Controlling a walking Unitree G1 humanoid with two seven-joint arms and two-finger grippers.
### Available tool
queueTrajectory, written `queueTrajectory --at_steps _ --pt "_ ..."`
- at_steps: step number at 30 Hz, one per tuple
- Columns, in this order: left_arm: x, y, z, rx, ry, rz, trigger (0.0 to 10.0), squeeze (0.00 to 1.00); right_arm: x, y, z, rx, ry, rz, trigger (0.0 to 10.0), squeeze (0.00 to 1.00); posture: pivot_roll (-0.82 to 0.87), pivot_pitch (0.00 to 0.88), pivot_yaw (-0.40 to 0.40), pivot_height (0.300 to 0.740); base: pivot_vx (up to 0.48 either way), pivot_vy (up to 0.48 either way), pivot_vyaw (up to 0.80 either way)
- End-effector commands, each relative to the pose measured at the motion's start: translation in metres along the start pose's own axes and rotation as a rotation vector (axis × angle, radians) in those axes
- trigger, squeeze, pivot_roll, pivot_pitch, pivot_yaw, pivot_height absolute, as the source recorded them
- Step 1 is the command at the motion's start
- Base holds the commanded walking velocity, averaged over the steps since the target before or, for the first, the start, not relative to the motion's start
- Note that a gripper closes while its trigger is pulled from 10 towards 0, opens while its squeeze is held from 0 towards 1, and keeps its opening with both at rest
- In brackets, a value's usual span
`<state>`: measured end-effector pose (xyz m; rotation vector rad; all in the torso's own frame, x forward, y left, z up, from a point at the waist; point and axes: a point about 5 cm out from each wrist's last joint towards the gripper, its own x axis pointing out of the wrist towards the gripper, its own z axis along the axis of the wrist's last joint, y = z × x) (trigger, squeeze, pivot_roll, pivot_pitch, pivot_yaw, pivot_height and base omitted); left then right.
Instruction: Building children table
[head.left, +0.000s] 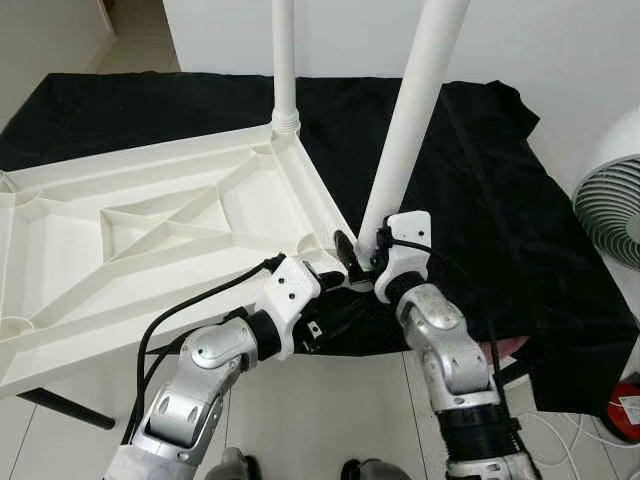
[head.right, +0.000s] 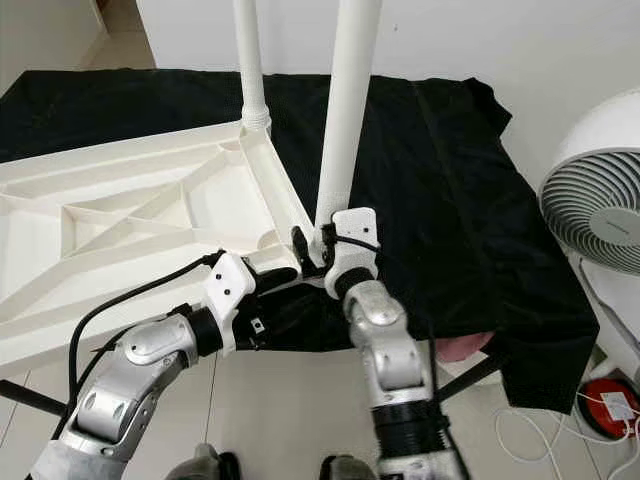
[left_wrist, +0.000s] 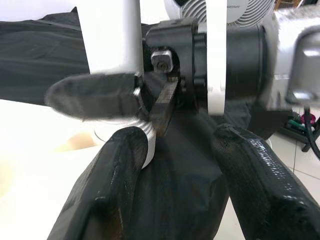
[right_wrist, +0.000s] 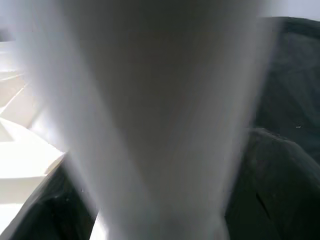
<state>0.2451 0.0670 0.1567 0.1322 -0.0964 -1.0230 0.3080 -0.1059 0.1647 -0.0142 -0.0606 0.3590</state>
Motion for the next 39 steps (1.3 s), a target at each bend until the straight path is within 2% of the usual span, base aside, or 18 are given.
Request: queueTrajectory --at_steps 1,2,5,9,13,19,21,25,27,28,29,30,31,32,39 --pt "0.001 0.003 -0.002 -0.003 0.002 0.082 10.0 0.00 0.003 -0.002 -0.003 -0.020 0.011 0.089 10.0 0.00 -0.05 0.098 0.007 0.740 0.000 0.000 0.00" --pt "0.001 0.003 -0.002 -0.003 0.002 0.082 10.0 0.00 0.003 -0.002 -0.003 -0.020 0.011 0.089 10.0 0.00 -0.05 0.098 0.007 0.740 0.000 0.000 0.00" --pt "0.002 0.003 -0.005 -0.013 0.001 0.104 10.0 0.00 0.005 -0.002 -0.002 -0.089 0.007 0.248 10.0 0.00 -0.05 0.098 0.008 0.740 0.000 0.000 0.00" --pt "0.001 0.001 -0.006 -0.018 0.002 0.108 10.0 0.00 0.006 -0.001 -0.002 -0.113 0.004 0.329 10.0 0.00 -0.04 0.096 0.012 0.740 0.000 0.000 0.00" --pt "-0.006 -0.001 -0.014 -0.012 0.035 0.118 10.0 0.00 0.011 -0.004 -0.003 -0.148 0.005 0.464 10.0 0.00 -0.04 0.096 0.012 0.740 0.000 0.000 0.00" --pt "-0.009 0.001 -0.014 -0.009 0.041 0.126 10.0 0.00 0.014 -0.008 -0.004 -0.157 0.010 0.491 10.0 0.00 -0.03 0.094 0.012 0.740 0.000 0.000 0.00" --pt "-0.014 0.005 -0.013 -0.004 0.046 0.138 10.0 0.00 0.019 -0.017 -0.007 -0.187 0.035 0.514 10.0 0.00 -0.02 0.093 0.010 0.740 0.000 0.000 0.00" --pt "-0.016 0.006 -0.013 -0.001 0.048 0.141 10.0 0.00 0.021 -0.020 -0.008 -0.199 0.043 0.522 10.0 0.00 -0.02 0.093 0.010 0.740 0.000 0.000 0.00" --pt "-0.019 0.005 -0.013 0.008 0.057 0.139 10.0 0.00 0.021 -0.030 -0.013 -0.206 0.070 0.522 8.9 0.00 -0.02 0.093 0.010 0.740 0.000 0.000 0.00" --pt "-0.019 0.005 -0.013 0.008 0.057 0.139 10.0 0.00 0.021 -0.030 -0.013 -0.206 0.070 0.522 8.9 0.00 -0.02 0.093 0.010 0.740 0.000 0.000 0.00" --pt "-0.019 0.005 -0.013 0.012 0.058 0.138 10.0 0.00 0.021 -0.034 -0.014 -0.212 0.079 0.518 2.7 0.00 -0.02 0.093 0.010 0.740 0.000 0.000 0.00" --pt "-0.019 0.004 -0.013 0.013 0.058 0.138 10.0 0.00 0.021 -0.038 -0.016 -0.207 0.086 0.515 2.0 0.00 -0.02 0.093 0.010 0.740 0.000 0.000 0.00" --pt "-0.019 0.004 -0.013 0.013 0.058 0.138 10.0 0.00 0.021 -0.038 -0.016 -0.207 0.086 0.515 2.0 0.00 -0.02 0.093 0.010 0.740 0.000 0.000 0.00" --pt "-0.019 0.003 -0.012 0.013 0.056 0.137 10.0 0.00 0.021 -0.041 -0.018 -0.206 0.089 0.513 0.0 0.00 -0.02 0.102 0.012 0.740 0.000 0.000 0.00" --pt "-0.018 0.002 -0.010 0.012 0.049 0.137 10.0 0.00 0.017 -0.043 -0.020 -0.186 0.073 0.512 0.0 0.00 -0.02 0.105 0.014 0.740 0.000 0.000 0.00"
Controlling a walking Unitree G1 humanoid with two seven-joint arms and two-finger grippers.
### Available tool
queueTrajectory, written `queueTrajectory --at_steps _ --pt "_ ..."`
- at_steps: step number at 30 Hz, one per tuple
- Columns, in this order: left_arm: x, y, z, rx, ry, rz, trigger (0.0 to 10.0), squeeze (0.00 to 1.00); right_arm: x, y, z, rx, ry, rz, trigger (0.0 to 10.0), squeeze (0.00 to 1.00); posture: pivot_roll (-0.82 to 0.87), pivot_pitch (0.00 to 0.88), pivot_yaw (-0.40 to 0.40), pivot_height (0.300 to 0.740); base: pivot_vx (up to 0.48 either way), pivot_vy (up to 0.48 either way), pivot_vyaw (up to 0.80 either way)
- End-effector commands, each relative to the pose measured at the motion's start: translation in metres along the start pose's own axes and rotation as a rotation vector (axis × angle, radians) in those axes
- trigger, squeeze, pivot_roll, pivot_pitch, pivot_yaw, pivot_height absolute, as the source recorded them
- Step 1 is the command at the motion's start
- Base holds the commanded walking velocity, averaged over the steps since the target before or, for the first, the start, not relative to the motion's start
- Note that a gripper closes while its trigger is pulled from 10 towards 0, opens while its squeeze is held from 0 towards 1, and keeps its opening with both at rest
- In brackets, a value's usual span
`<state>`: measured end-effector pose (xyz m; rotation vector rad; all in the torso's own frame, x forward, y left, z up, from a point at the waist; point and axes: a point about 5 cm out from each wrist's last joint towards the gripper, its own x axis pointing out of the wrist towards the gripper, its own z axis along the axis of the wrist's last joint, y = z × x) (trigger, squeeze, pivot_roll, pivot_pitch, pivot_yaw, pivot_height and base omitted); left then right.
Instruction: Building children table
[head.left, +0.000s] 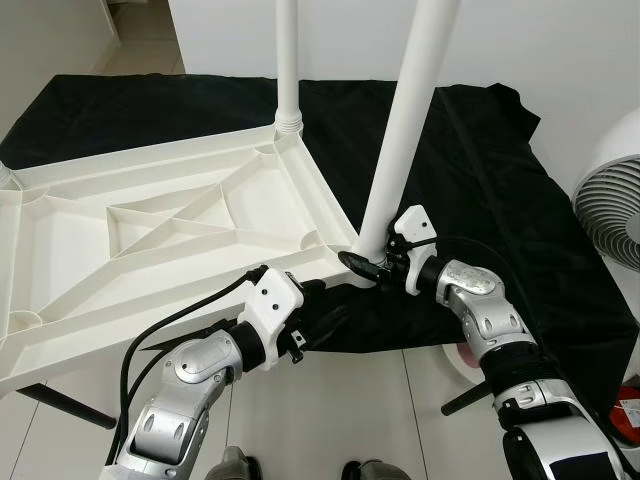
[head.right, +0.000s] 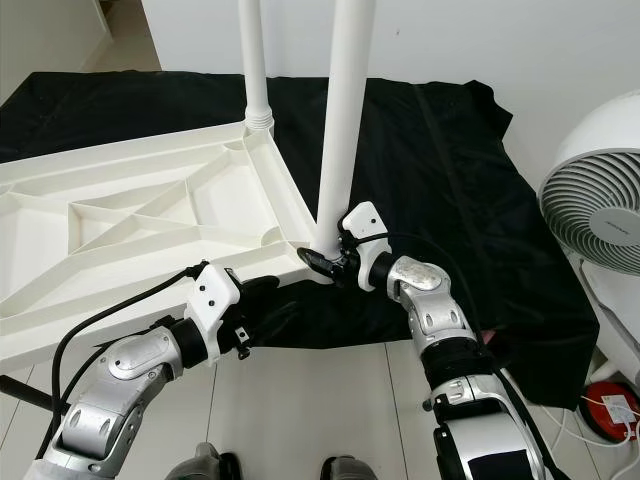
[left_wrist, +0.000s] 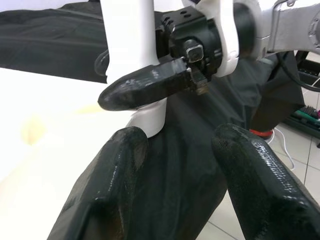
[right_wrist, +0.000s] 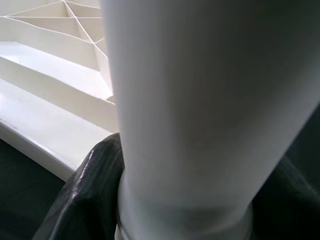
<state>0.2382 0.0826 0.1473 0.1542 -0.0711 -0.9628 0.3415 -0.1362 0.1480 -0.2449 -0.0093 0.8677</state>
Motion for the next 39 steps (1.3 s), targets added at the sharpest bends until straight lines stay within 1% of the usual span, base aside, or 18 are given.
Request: queueTrajectory --at_steps 1,3,4,5,9,11,17,19,20,21,23,27,29,31,34,37,38,39 --pt "0.000 0.001 -0.001 0.003 0.013 0.080 10.0 0.00 -0.004 -0.001 -0.002 0.010 -0.012 -0.006 0.0 0.00 -0.02 0.105 0.014 0.740 0.000 0.000 0.00" --pt "0.000 0.001 -0.001 0.003 0.012 0.079 10.0 0.00 -0.004 -0.001 -0.002 0.010 -0.018 -0.014 0.0 0.00 -0.02 0.105 0.015 0.740 0.000 0.000 0.00" --pt "0.000 0.001 -0.001 0.001 0.011 0.077 10.0 0.00 -0.004 0.000 -0.001 0.009 -0.029 -0.028 4.4 0.00 -0.03 0.105 0.015 0.740 0.000 0.000 0.00" --pt "0.001 0.000 -0.001 -0.001 0.011 0.075 10.0 0.00 -0.004 0.001 -0.001 0.020 -0.042 -0.049 10.0 0.00 -0.03 0.104 0.015 0.740 0.000 0.000 0.00" --pt "0.001 -0.002 -0.002 -0.004 0.010 0.067 10.0 0.00 -0.004 0.001 0.000 0.029 -0.045 -0.145 10.0 0.00 -0.03 0.104 0.013 0.740 0.000 0.000 0.00" --pt "0.002 -0.003 -0.002 -0.006 0.010 0.062 10.0 0.00 -0.004 0.001 0.000 0.037 -0.040 -0.247 10.0 0.00 -0.03 0.103 0.014 0.740 0.000 0.000 0.00" --pt "0.003 -0.003 -0.003 -0.006 0.010 0.057 10.0 0.00 -0.003 0.008 0.000 0.086 -0.067 -0.319 10.0 0.00 -0.04 0.097 0.016 0.740 0.000 0.000 0.00" --pt "0.004 -0.002 -0.003 -0.003 0.011 0.052 10.0 0.00 -0.002 0.015 -0.005 0.156 -0.047 -0.432 10.0 0.00 -0.04 0.094 0.013 0.740 0.000 0.000 0.00" --pt "0.004 -0.002 -0.003 -0.003 0.011 0.052 10.0 0.00 -0.002 0.015 -0.005 0.156 -0.047 -0.432 10.0 0.00 -0.04 0.094 0.013 0.740 0.000 0.000 0.00" --pt "0.006 0.000 -0.003 0.001 0.010 0.050 10.0 0.00 0.000 0.024 -0.009 0.196 -0.022 -0.516 10.0 0.00 -0.04 0.089 0.012 0.740 0.000 0.000 0.00" --pt "0.006 0.000 -0.003 0.001 0.010 0.050 10.0 0.00 0.000 0.024 -0.009 0.196 -0.022 -0.516 10.0 0.00 -0.04 0.089 0.012 0.740 0.000 0.000 0.00" --pt "0.007 0.002 -0.002 0.005 0.006 0.051 10.0 0.00 0.002 0.038 -0.012 0.226 -0.009 -0.576 10.0 0.00 -0.05 0.081 0.011 0.740 0.000 0.000 0.00" --pt "0.009 0.003 -0.002 0.011 0.002 0.051 10.0 0.00 0.003 0.048 -0.011 0.257 -0.002 -0.674 10.0 0.00 -0.05 0.076 0.009 0.740 0.000 0.000 0.00" --pt "0.010 0.004 -0.002 0.013 0.001 0.052 10.0 0.00 0.002 0.051 -0.009 0.269 0.001 -0.710 10.0 0.00 -0.05 0.076 0.009 0.740 0.000 0.000 0.00" --pt "0.011 0.005 -0.001 0.018 -0.003 0.053 10.0 0.00 0.006 0.061 -0.006 0.276 0.004 -0.709 10.0 0.00 -0.05 0.069 0.009 0.740 0.000 0.000 0.00" --pt "0.012 0.006 0.000 0.020 -0.006 0.053 10.0 0.00 0.006 0.062 -0.002 0.286 -0.010 -0.692 10.0 0.00 -0.05 0.069 0.009 0.740 0.000 0.000 0.00" --pt "0.012 0.006 0.000 0.022 -0.007 0.050 10.0 0.00 0.006 0.060 0.001 0.284 -0.022 -0.686 10.0 0.96 -0.05 0.069 0.009 0.740 0.000 0.000 0.00" --pt "0.012 0.006 0.000 0.022 -0.007 0.050 10.0 0.00 0.006 0.060 0.001 0.284 -0.022 -0.686 10.0 0.96 -0.05 0.069 0.009 0.740 0.000 0.000 0.00"
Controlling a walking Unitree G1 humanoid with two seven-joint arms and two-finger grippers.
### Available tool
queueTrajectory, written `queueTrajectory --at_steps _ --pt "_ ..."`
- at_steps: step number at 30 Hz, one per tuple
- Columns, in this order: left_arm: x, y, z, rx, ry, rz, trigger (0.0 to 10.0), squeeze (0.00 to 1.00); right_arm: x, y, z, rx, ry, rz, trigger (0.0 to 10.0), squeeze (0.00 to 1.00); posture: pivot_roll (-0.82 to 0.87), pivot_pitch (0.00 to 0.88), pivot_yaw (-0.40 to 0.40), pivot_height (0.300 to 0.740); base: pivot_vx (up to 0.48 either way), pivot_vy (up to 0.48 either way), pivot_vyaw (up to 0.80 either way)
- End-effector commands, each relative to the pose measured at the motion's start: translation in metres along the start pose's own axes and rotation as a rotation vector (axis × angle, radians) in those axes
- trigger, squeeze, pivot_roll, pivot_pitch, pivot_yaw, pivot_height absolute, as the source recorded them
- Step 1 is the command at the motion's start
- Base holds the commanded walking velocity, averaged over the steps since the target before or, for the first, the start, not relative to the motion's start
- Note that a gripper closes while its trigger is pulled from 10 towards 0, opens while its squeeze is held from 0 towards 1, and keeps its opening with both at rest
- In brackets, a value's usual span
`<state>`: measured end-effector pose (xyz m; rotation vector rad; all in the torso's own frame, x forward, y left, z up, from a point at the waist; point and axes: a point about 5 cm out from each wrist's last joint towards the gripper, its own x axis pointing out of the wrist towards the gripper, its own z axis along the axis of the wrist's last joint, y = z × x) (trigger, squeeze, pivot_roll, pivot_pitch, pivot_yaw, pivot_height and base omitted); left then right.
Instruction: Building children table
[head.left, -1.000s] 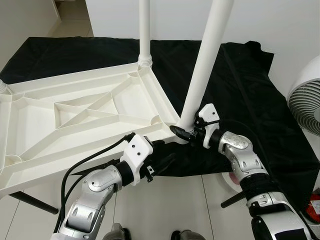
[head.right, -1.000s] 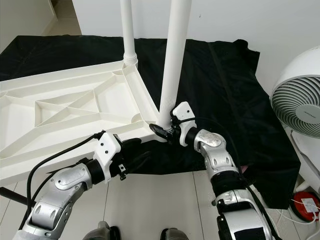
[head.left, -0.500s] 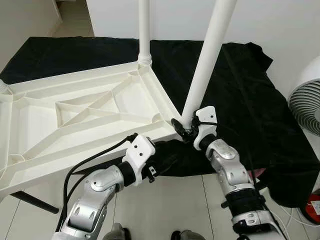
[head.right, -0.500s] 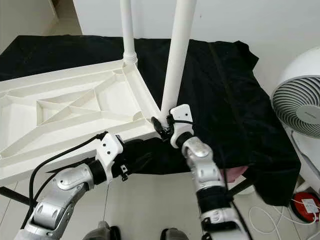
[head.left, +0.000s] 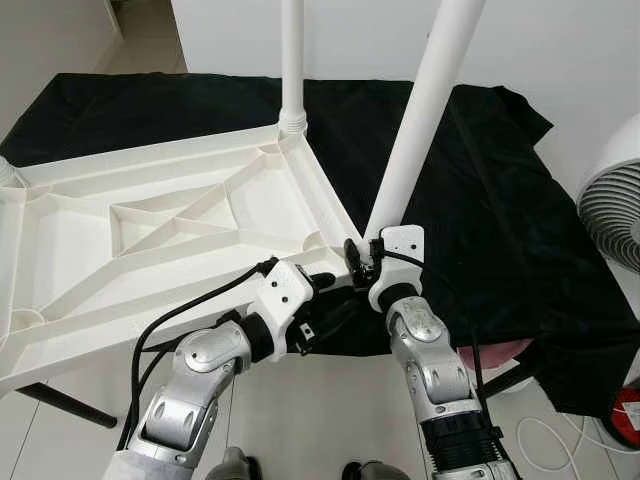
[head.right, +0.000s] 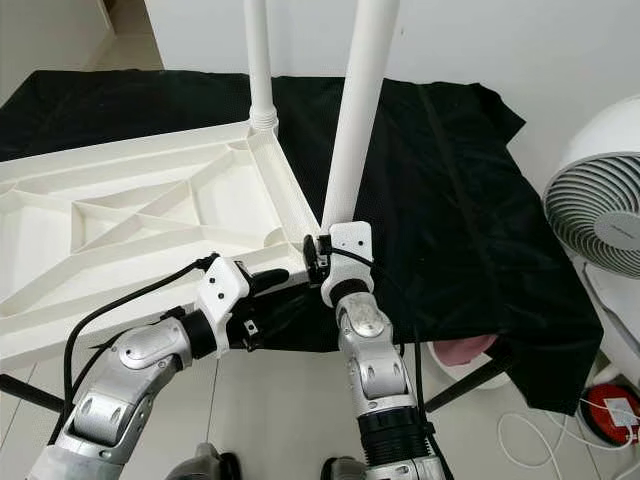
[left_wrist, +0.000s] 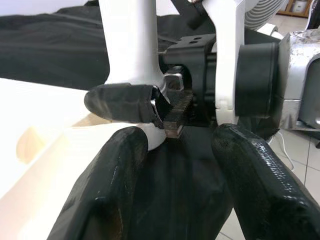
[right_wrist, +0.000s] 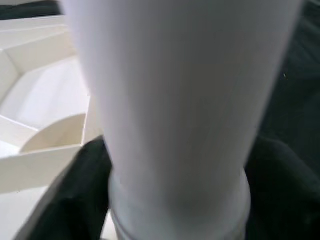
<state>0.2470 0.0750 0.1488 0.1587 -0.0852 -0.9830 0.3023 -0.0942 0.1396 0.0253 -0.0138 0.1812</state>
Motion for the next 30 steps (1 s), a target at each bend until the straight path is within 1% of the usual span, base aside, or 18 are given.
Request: queueTrajectory --at_steps 1,6,8,9,10,11,12,13,15,16,18,21,24,27,30 --pt "0.001 0.003 -0.001 0.013 0.004 0.068 10.0 0.00 -0.002 -0.001 -0.002 0.027 0.012 0.017 10.0 1.00 -0.05 0.069 0.009 0.740 0.000 0.000 0.00" --pt "0.003 0.004 0.000 0.015 0.000 0.065 10.0 0.00 -0.001 -0.002 0.004 0.023 -0.021 0.073 10.0 1.00 -0.06 0.065 0.013 0.740 0.000 0.000 0.00" --pt "0.004 0.004 0.000 0.016 -0.003 0.064 10.0 0.00 0.001 -0.005 0.009 -0.004 -0.032 0.160 10.0 1.00 -0.06 0.066 0.013 0.740 0.000 0.000 0.00" --pt "0.004 0.004 0.001 0.016 -0.004 0.063 10.0 0.00 0.002 -0.007 0.010 -0.011 -0.026 0.207 10.0 0.51 -0.06 0.067 0.013 0.740 0.000 0.000 0.00" --pt "0.004 0.004 0.001 0.016 -0.004 0.063 10.0 0.00 0.002 -0.007 0.010 -0.011 -0.026 0.207 10.0 0.51 -0.06 0.067 0.013 0.740 0.000 0.000 0.00" --pt "0.004 0.004 0.001 0.016 -0.005 0.062 10.0 0.00 0.002 -0.008 0.010 -0.023 -0.020 0.255 10.0 0.00 -0.06 0.067 0.013 0.740 0.000 0.000 0.00" --pt "0.004 0.004 0.001 0.016 -0.005 0.062 10.0 0.00 0.002 -0.008 0.010 -0.023 -0.020 0.255 10.0 0.00 -0.06 0.067 0.013 0.740 0.000 0.000 0.00" --pt "0.004 0.003 0.001 0.015 -0.006 0.060 10.0 0.00 0.002 -0.010 0.012 -0.049 -0.022 0.298 10.0 0.00 -0.06 0.068 0.012 0.740 0.000 0.000 0.00" --pt "0.004 0.002 0.000 0.013 -0.006 0.056 10.0 0.00 0.003 -0.014 0.016 -0.129 -0.043 0.388 10.0 0.00 -0.06 0.070 0.011 0.740 0.000 0.000 0.00" --pt "0.004 0.002 0.000 0.013 -0.006 0.056 10.0 0.00 0.003 -0.014 0.016 -0.129 -0.043 0.388 10.0 0.00 -0.06 0.070 0.011 0.740 0.000 0.000 0.00" --pt "0.004 0.000 0.000 0.010 -0.006 0.052 10.0 0.00 0.007 -0.020 0.018 -0.159 -0.038 0.458 10.0 0.00 -0.06 0.072 0.009 0.740 0.000 0.000 0.00" --pt "0.004 0.000 0.000 0.008 -0.007 0.051 10.0 0.00 0.009 -0.022 0.018 -0.164 -0.035 0.475 10.0 0.00 -0.06 0.072 0.009 0.740 0.000 0.000 0.00" --pt "0.003 -0.002 0.001 0.006 -0.007 0.044 10.0 0.00 0.018 -0.030 0.019 -0.217 -0.031 0.561 10.0 0.00 -0.06 0.073 0.009 0.740 0.000 0.000 0.00" --pt "0.003 -0.002 0.001 0.005 -0.007 0.043 10.0 0.00 0.020 -0.031 0.019 -0.227 -0.027 0.572 10.0 0.00 -0.05 0.074 0.007 0.740 0.000 0.000 0.00" --pt "0.003 -0.004 0.002 0.005 -0.009 0.040 10.0 0.00 0.027 -0.036 0.016 -0.260 -0.001 0.615 10.0 0.00 -0.05 0.070 0.005 0.740 0.000 0.000 0.00"
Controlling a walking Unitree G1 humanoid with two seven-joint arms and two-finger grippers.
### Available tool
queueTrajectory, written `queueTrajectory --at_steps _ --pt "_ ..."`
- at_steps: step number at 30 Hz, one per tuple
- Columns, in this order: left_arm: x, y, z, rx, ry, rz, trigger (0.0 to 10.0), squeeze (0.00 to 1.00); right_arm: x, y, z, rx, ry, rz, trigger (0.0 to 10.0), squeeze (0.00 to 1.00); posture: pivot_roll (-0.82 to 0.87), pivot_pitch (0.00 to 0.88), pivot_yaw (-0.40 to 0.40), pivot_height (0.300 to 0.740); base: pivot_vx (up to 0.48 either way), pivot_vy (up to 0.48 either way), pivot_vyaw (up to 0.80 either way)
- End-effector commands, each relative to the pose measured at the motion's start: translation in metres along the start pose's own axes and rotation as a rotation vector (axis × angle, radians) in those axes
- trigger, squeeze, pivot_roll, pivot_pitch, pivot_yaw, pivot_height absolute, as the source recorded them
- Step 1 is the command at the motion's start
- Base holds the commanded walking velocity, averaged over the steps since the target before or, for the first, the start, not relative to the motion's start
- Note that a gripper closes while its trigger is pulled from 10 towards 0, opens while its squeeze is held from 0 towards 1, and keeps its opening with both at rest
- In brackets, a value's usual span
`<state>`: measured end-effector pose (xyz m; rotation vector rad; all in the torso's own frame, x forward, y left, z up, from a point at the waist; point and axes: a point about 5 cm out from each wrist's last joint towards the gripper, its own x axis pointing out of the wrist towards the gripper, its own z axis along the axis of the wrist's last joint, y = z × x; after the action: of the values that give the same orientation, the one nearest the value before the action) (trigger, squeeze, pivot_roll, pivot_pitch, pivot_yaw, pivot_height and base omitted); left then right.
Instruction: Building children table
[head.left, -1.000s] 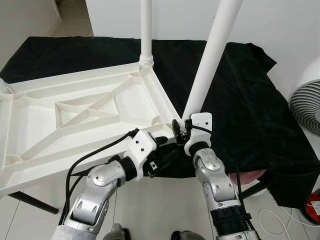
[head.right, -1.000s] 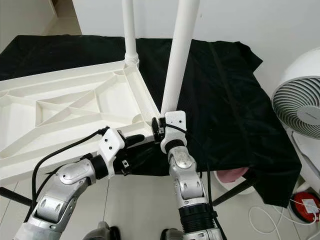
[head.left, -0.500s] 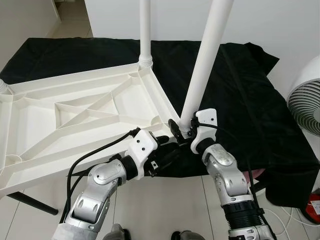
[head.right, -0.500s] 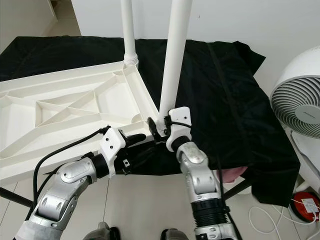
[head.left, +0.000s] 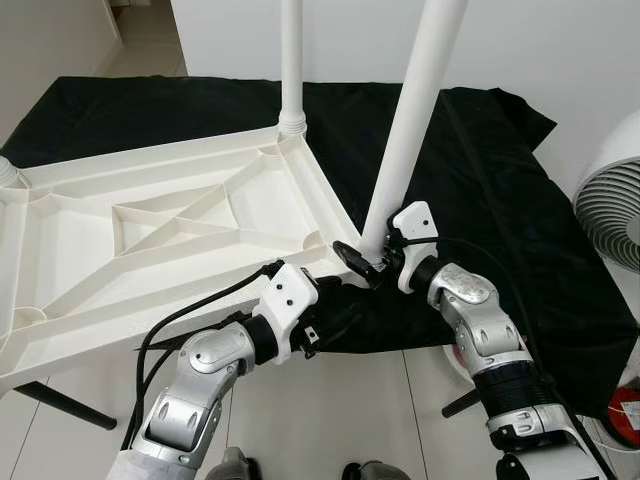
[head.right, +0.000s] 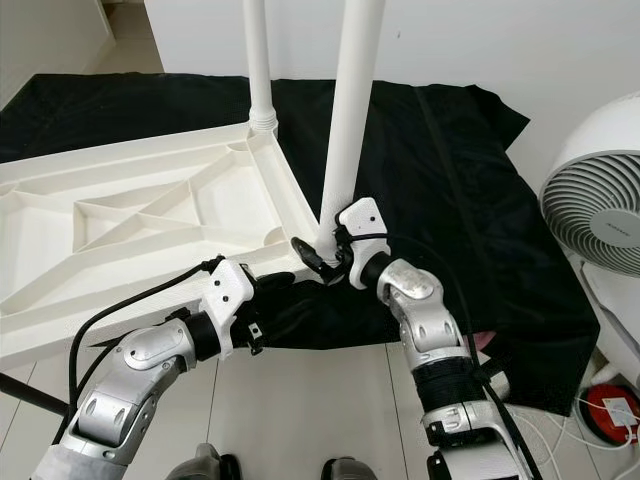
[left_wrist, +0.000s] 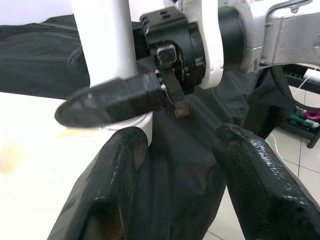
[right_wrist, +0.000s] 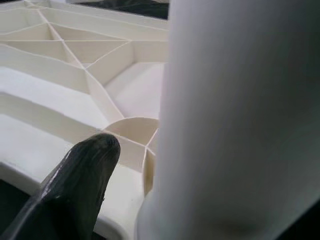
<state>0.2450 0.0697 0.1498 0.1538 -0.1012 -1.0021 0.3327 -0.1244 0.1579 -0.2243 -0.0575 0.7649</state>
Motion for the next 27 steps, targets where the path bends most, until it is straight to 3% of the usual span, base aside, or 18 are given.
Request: queueTrajectory --at_steps 1,4,5,7,8,9,19,20,27 --pt "0.000 0.000 0.000 0.003 0.009 0.058 10.0 0.00 0.001 -0.002 -0.003 -0.011 0.013 0.029 10.0 0.00 -0.05 0.070 0.005 0.740 0.000 0.000 0.00" --pt "0.000 0.000 0.001 0.008 0.010 0.057 10.0 0.00 0.003 -0.005 -0.006 -0.013 0.025 0.052 10.0 0.00 -0.04 0.069 0.004 0.740 0.000 0.000 0.00" --pt "-0.001 0.000 0.001 0.011 0.011 0.057 10.0 0.00 0.004 -0.008 -0.007 -0.021 0.034 0.060 4.9 0.00 -0.04 0.069 0.004 0.740 0.000 0.000 0.00" --pt "-0.001 0.000 0.001 0.011 0.011 0.057 10.0 0.00 0.004 -0.008 -0.007 -0.021 0.034 0.060 4.9 0.00 -0.04 0.069 0.004 0.740 0.000 0.000 0.00" --pt "0.000 0.000 0.000 0.012 0.012 0.058 10.0 0.00 0.004 -0.011 -0.010 -0.022 0.042 0.071 1.5 0.00 -0.04 0.067 0.001 0.740 0.000 0.000 0.00" --pt "0.000 0.000 0.000 0.012 0.013 0.061 10.0 0.00 0.004 -0.013 -0.011 -0.017 0.044 0.075 0.0 0.00 -0.04 0.067 -0.002 0.740 0.000 0.000 0.00" --pt "-0.002 -0.003 -0.002 0.003 0.017 0.062 10.0 0.00 -0.002 -0.020 -0.015 -0.012 0.035 0.065 0.0 0.00 -0.04 0.072 0.003 0.740 0.000 0.000 0.00" --pt "-0.002 -0.003 -0.002 0.002 0.016 0.060 10.0 0.00 -0.003 -0.021 -0.015 -0.005 0.035 0.045 10.0 0.00 -0.05 0.073 0.002 0.740 0.000 0.000 0.00" --pt "-0.001 -0.004 -0.002 0.001 0.017 0.053 10.0 0.00 -0.004 -0.023 -0.017 -0.004 0.046 -0.029 10.0 0.00 -0.05 0.073 0.003 0.740 0.000 0.000 0.00"
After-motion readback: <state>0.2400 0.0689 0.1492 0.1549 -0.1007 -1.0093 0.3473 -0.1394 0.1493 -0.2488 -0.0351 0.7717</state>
